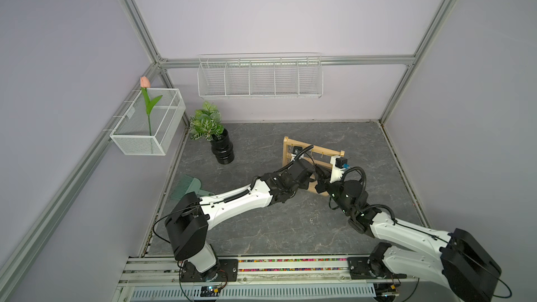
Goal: Hang the necklace on the jewelry display stand
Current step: Hang the necklace on the stand.
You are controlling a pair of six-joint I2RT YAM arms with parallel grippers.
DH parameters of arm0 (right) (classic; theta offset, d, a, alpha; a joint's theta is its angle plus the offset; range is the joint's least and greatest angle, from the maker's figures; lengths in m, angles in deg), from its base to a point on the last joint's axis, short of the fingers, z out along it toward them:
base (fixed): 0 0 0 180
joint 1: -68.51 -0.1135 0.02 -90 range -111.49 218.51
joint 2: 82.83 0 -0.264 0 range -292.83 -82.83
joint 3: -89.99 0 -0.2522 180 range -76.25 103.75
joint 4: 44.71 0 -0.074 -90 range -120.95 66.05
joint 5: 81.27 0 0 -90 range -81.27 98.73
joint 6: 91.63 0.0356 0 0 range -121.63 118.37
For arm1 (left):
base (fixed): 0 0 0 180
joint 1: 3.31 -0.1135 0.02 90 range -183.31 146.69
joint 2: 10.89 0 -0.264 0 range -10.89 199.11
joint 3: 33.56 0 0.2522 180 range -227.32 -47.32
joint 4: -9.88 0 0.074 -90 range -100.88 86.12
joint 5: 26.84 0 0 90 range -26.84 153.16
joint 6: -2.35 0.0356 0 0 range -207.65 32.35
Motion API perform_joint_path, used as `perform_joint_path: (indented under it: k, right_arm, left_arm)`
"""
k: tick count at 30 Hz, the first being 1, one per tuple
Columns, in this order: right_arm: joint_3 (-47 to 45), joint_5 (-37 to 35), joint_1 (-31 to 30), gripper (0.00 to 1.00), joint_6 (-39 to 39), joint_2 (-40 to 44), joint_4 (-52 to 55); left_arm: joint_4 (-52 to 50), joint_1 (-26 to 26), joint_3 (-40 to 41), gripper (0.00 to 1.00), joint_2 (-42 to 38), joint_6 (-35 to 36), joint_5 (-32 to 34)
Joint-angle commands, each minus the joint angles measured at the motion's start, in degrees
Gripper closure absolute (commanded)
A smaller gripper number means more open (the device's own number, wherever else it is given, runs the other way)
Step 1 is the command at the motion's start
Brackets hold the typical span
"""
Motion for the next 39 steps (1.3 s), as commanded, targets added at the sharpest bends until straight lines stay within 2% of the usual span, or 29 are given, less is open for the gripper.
perform_joint_path:
  k: [1,8,21,31,39]
  right_arm:
    - [1.75,-0.95,-0.33,0.93,-1.11,-0.82,-1.31]
    - [2.74,1.02,-0.34,0.93,-0.48,-1.35,-0.79]
    - [2.24,0.45,-0.38,0.93,0.1,-2.09,-0.87]
    - [1.66,-0.84,-0.58,0.93,-0.44,1.26,1.69]
    - [1.07,-0.81,-0.52,0.93,-0.38,1.46,1.55]
  left_arm:
    - [-3.24,0.18,-0.4,0.72,-2.47,-1.48,0.58]
    - [-5.38,0.25,-1.85,0.64,-4.36,-1.49,-1.94]
    - [-5.22,1.02,-0.28,0.59,-6.6,-1.89,-2.32]
    - [9.85,1.02,5.53,0.56,-5.7,-2.62,-5.84]
    - [14.56,1.02,5.79,0.56,-4.36,-1.48,-4.35]
